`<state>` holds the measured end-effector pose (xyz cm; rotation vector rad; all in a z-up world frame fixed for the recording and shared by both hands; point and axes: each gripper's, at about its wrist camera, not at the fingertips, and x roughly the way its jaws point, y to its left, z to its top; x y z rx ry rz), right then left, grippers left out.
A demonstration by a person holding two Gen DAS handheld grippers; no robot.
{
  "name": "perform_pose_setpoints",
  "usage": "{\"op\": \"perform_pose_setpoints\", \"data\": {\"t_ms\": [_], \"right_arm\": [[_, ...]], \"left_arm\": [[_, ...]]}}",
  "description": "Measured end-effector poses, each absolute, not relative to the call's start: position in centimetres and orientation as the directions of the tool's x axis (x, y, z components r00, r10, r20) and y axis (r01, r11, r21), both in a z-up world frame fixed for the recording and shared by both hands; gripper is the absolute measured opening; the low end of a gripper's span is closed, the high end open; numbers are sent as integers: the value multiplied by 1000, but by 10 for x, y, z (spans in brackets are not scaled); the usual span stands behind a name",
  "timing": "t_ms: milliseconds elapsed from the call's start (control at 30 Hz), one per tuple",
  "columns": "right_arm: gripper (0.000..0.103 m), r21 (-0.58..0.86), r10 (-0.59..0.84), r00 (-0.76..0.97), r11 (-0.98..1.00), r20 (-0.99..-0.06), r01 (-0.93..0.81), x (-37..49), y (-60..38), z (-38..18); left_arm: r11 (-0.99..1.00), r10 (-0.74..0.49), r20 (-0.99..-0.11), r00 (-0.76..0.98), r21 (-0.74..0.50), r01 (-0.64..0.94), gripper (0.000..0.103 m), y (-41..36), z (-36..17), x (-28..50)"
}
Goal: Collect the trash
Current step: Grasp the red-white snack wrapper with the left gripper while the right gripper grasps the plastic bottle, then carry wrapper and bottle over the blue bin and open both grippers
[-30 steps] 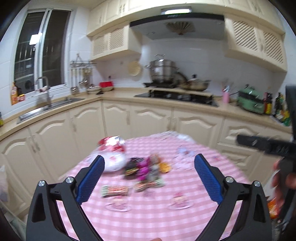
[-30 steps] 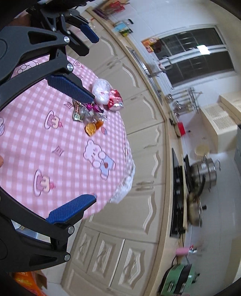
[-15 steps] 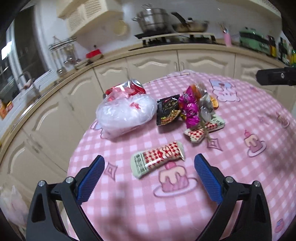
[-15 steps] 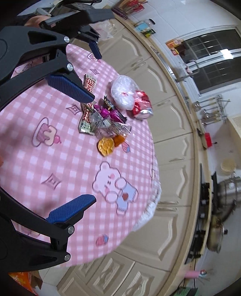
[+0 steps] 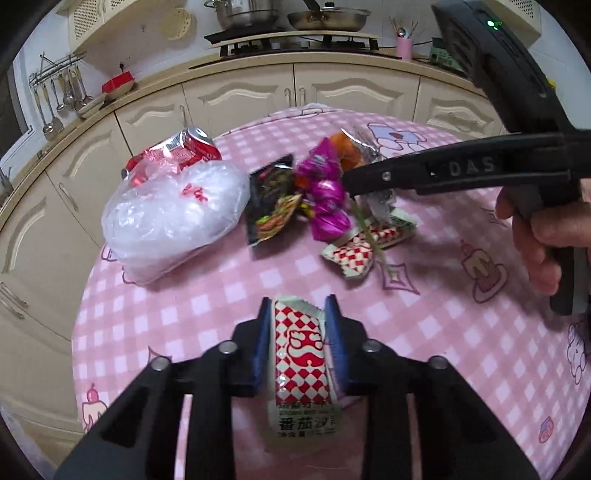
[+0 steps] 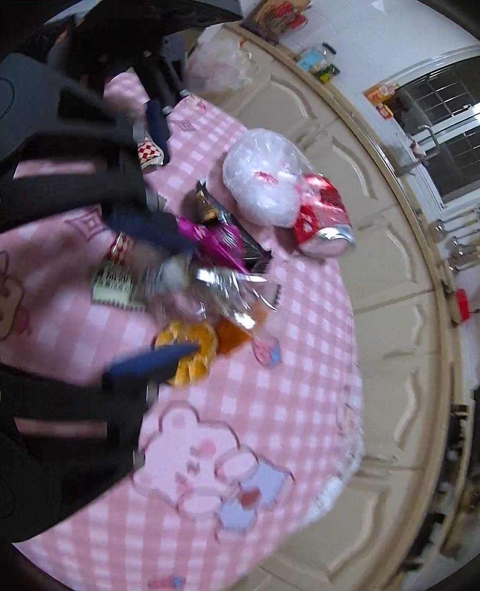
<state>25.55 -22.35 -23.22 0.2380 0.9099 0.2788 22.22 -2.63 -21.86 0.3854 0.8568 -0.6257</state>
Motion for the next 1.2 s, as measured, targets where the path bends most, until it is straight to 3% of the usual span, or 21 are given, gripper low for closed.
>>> {"op": "perform_pose_setpoints", "data": {"t_ms": [33, 100, 600, 1200], "right_arm": [[24, 316, 335, 590, 938, -735, -141, 251, -223, -230], [24, 333, 357, 602, 930, -715, -156, 237, -227, -225], [24, 409, 422, 662, 893, -620, -186, 149, -274, -194], [24, 438, 370, 798, 886, -476, -150, 31, -365, -144]], "left_arm": [[764, -345, -794, 501, 73, 641, 19, -28, -219, 219], [779, -336, -792, 509, 70, 623, 13, -30, -218, 211], [856, -377, -711, 594, -21, 517, 13, -23, -190, 147], [776, -576, -547, 608, -132, 617, 13, -108, -125, 85]]}}
